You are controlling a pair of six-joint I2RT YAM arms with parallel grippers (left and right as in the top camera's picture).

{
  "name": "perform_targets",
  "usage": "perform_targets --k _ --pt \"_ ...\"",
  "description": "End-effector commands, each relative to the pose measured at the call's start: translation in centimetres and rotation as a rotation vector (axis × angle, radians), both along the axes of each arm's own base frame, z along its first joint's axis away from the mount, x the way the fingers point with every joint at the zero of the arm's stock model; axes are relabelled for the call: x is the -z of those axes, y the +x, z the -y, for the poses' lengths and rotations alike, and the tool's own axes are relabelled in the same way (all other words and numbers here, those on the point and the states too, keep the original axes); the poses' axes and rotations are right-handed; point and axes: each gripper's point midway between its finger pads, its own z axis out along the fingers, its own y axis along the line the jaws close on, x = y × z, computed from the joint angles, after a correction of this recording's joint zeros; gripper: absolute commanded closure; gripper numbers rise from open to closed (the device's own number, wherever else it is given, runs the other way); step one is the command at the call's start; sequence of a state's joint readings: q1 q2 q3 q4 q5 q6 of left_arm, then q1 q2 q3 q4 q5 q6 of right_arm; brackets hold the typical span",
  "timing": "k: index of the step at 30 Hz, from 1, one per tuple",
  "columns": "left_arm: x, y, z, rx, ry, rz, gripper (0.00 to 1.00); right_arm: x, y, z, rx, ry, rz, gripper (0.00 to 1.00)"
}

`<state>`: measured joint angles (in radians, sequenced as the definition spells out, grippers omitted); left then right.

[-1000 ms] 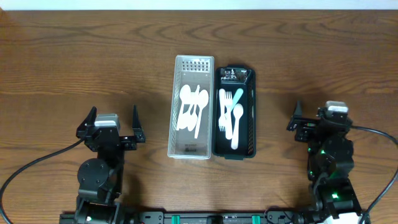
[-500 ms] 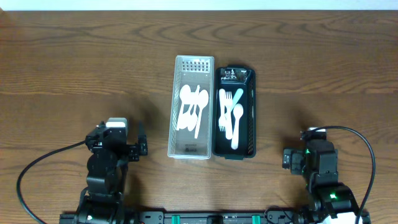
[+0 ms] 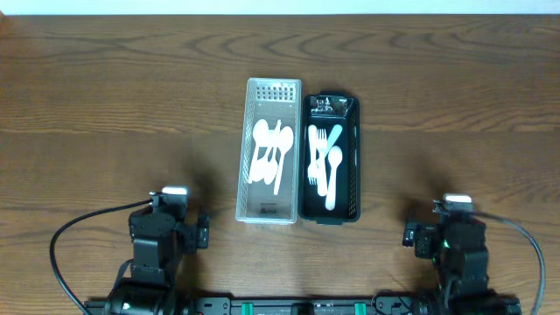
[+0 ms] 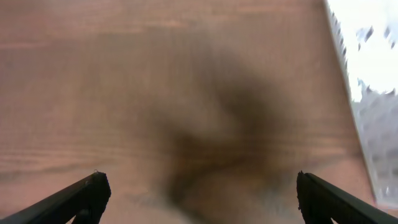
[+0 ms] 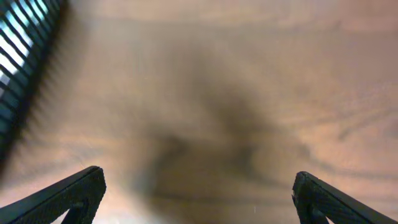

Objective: Pack container

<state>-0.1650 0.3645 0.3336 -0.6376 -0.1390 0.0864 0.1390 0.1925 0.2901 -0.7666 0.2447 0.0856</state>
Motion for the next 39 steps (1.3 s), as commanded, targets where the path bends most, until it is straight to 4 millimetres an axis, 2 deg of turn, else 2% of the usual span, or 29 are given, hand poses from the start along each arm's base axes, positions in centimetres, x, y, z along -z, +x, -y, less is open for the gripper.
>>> perform_targets --k 1,4,8,12,15,18,19,20,39 --pt "0.4 -0.5 -0.2 0.002 0.021 -0.028 0.02 -1.7 -0.1 -0.3 -0.025 0.0 0.106 0.01" --pt "0.9 -1.0 -0.3 0.002 0.026 -0.058 0.02 -3.8 0.5 -0.2 -0.019 0.005 0.22 0.01" --pt "1.0 -1.1 -0.3 0.002 0.027 -0.063 0.02 -8.2 2.8 -1.1 -0.087 -0.055 0.437 0.01" --pt "1.0 -1.1 -0.3 0.002 0.027 -0.063 0.02 -10.2 4.4 -1.6 -0.097 -0.052 0.619 0.01" --pt "1.0 -1.1 -0.3 0.002 0.027 -0.063 0.02 -9.2 5.0 -3.1 -0.179 -0.042 0.648 0.01" --pt "1.0 -1.1 -0.3 0.002 0.026 -0.063 0.02 -7.1 5.1 -5.0 -0.299 -0.032 0.602 0.01" --pt "1.0 -1.1 -0.3 0.002 0.026 -0.063 0.02 -5.9 5.0 -5.6 -0.335 -0.022 0.566 0.01" --pt "1.0 -1.1 -0.3 0.002 0.027 -0.063 0.02 -5.7 5.0 -5.7 -0.339 -0.011 0.561 0.01" --pt "1.0 -1.1 -0.3 0.002 0.027 -0.063 0.02 -5.8 5.0 -5.6 -0.336 -0.012 0.564 0.01"
